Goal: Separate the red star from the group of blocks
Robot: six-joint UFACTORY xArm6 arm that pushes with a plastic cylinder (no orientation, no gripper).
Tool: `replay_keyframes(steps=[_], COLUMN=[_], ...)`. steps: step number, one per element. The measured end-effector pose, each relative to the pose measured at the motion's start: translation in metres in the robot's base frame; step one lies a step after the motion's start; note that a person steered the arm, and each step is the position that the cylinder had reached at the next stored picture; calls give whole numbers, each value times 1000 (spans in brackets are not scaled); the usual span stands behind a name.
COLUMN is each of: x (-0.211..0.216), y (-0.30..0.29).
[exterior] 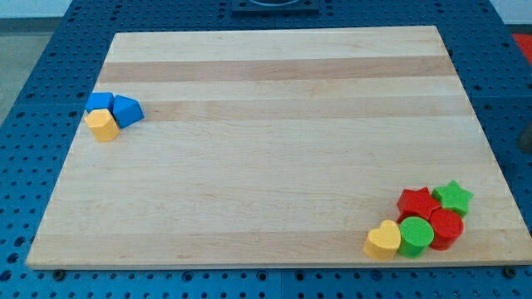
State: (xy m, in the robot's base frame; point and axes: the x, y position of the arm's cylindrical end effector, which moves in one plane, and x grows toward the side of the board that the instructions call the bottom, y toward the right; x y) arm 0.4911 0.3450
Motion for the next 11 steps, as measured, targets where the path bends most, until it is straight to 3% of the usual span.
replay_keyframes(steps=[2,3,4,5,7,11], x=[92,99,81,31,-19,-30], y=[-30,-94,-192,-306,-359,-453])
